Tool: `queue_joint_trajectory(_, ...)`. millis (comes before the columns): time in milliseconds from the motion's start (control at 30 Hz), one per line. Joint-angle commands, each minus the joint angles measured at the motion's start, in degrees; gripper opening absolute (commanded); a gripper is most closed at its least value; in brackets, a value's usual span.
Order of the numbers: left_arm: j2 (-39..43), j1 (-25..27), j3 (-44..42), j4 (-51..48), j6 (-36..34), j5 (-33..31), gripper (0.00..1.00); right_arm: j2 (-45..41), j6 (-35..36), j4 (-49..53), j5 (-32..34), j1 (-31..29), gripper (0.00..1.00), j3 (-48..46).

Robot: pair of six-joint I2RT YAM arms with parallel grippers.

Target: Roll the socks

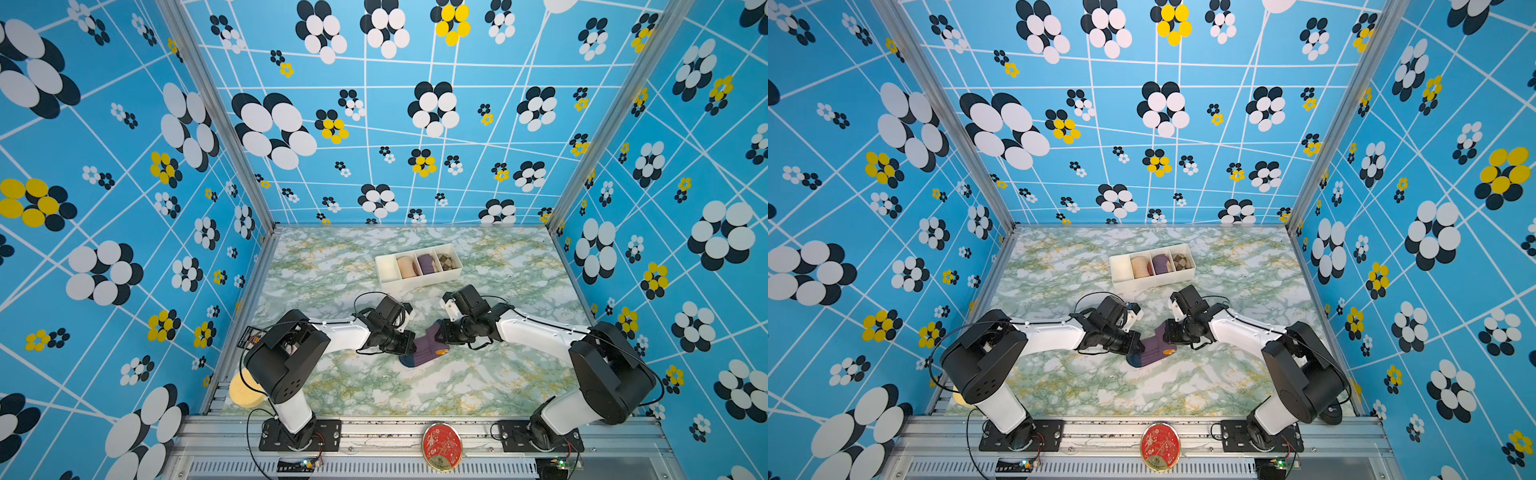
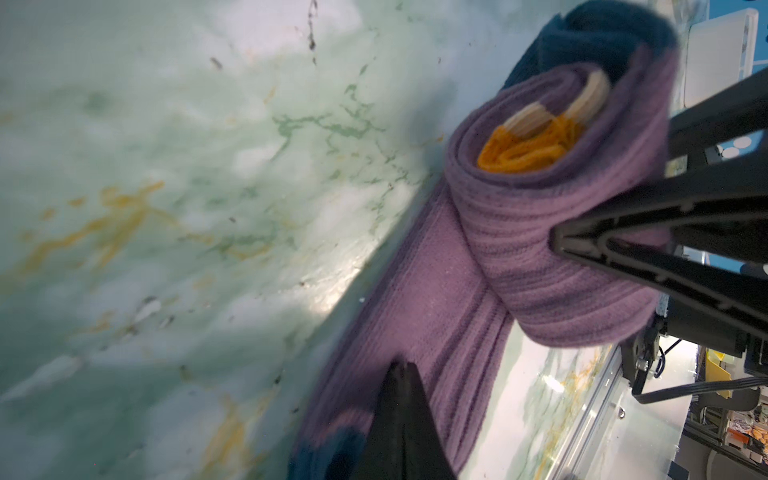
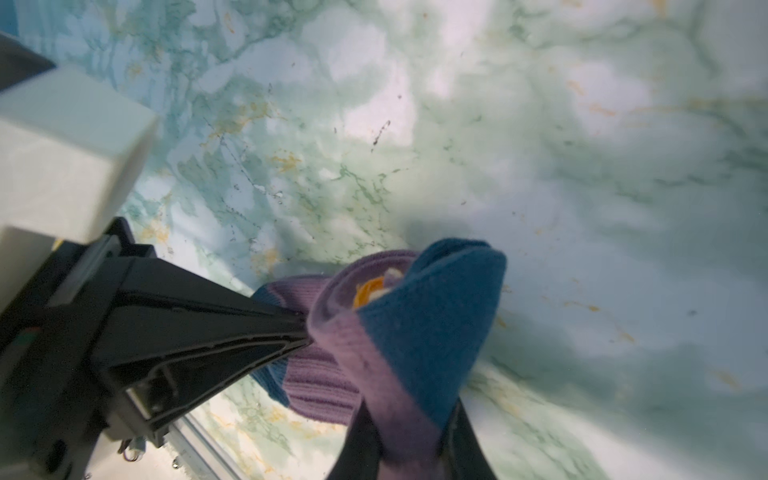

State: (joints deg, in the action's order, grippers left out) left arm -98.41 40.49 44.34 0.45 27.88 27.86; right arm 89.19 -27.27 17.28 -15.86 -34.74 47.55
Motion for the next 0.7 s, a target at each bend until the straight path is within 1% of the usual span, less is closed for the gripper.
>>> queue_joint_trajectory(0,-4.6,-1.8,-3.5,-5.1,-0.9,-4.7,0.0,1.3,3.4,7.5,9.9,0.2,0.06,2.8)
queue_joint_trajectory(233,-8.5,-2.9,-2.8,-1.7,-0.5,-3.9,0.0,2.4,5.7,12.1,18.0,-0.7,0.06,6.2)
queue_joint_trajectory(500,-10.8,-3.1,3.8,-1.5,-1.0,-2.9,0.0,5.1,6.4,17.7,28.8,-5.5,0.06,11.3)
queue_joint_trajectory(667,-11.4,-3.4,7.2,-1.7,-1.5,-2.1,0.0,6.8,6.4,21.0,33.0,-6.6,0.06,14.6)
